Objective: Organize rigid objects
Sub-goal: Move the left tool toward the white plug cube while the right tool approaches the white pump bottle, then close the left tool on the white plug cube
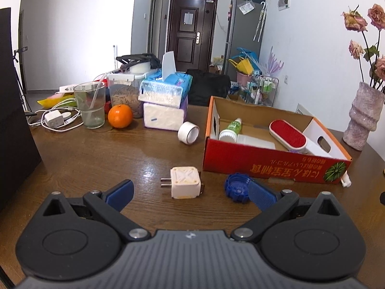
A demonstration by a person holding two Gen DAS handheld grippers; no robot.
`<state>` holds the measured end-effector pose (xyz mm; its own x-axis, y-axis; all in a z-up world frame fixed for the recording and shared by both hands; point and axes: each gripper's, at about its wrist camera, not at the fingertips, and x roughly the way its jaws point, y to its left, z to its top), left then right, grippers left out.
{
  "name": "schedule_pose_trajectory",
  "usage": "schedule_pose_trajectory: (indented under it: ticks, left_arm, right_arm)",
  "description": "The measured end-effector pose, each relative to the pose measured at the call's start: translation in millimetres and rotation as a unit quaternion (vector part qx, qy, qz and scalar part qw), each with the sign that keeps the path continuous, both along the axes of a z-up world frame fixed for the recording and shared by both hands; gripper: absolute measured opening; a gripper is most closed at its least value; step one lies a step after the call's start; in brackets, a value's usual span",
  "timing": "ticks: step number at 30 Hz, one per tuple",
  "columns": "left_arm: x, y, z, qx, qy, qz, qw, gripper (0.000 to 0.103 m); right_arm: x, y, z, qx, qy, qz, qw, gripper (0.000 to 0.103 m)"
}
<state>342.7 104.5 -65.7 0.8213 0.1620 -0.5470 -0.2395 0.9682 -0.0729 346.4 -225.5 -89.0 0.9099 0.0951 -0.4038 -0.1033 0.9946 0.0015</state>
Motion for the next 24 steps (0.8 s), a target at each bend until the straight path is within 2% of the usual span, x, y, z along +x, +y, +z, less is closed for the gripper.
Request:
schedule_pose_trajectory:
  ticks: [5,14,24]
  left_arm:
    - [9,3,-9,-0.005,0.015,0.007,0.9998,0.103]
    - [52,10,-39,-0.007,0.063,0.032,0.9975,0.103]
    - [89,24,-56,-0.006,0.066,0.072,0.9952,0.103]
  right_arm:
    - [3,-3,-3,0.006,0.007,-0.006,1.0,0.103]
    - [17,-10,-14,0.015,0.029,-0.016,0.999,0.103]
    - [36,-17,-26,0.023,0.047,-0.026,0.998,0.103]
